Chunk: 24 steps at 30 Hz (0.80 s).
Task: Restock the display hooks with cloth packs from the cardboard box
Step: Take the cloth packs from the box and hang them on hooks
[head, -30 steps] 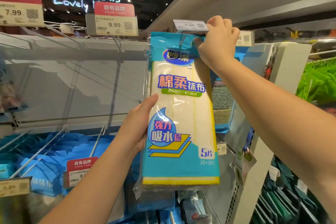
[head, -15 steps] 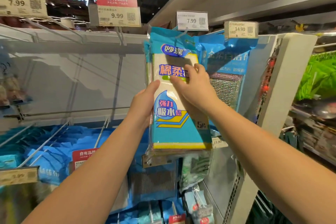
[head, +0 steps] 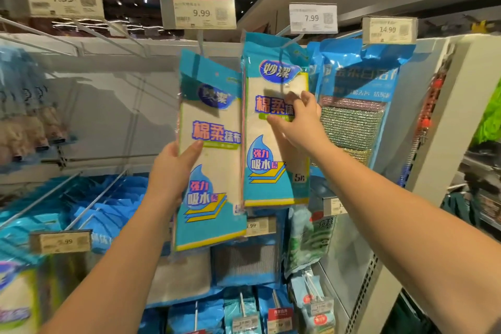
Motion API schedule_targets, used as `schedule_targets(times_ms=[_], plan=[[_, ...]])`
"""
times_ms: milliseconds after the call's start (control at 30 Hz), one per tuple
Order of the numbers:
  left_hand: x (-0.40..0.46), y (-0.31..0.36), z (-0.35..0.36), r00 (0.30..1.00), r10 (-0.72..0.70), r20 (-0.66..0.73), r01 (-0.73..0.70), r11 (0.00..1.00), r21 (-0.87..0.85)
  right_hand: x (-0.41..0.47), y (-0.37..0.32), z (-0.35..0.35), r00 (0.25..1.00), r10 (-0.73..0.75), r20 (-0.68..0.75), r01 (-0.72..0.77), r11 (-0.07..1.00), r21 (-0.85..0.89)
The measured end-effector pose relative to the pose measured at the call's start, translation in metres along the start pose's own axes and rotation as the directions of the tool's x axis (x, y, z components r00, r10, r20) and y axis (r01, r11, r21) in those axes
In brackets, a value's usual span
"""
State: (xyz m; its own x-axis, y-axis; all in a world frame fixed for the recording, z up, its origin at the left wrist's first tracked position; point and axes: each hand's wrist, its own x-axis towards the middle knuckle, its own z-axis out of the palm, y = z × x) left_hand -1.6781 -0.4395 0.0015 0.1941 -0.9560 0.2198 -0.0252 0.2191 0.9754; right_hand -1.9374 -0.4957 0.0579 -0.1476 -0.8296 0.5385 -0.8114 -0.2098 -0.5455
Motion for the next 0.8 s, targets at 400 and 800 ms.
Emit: schedule_targets(times_ms=[400,800], plan=[[-0.031,-0.021,-0.038,0.998,-0.064,0.016,0.066,0.967,-0.248,0.007,0.012,0.007,0.997,-0.020,-0.079,0.012,0.995,-0.098],[-0.038,-0.009,0.011,0.969,-0.046,0.243,0.109,0.962,-0.252,0.006,-0.033,-0.088,0.847,-0.501,-0.179,0.493,0.865,-0.092]])
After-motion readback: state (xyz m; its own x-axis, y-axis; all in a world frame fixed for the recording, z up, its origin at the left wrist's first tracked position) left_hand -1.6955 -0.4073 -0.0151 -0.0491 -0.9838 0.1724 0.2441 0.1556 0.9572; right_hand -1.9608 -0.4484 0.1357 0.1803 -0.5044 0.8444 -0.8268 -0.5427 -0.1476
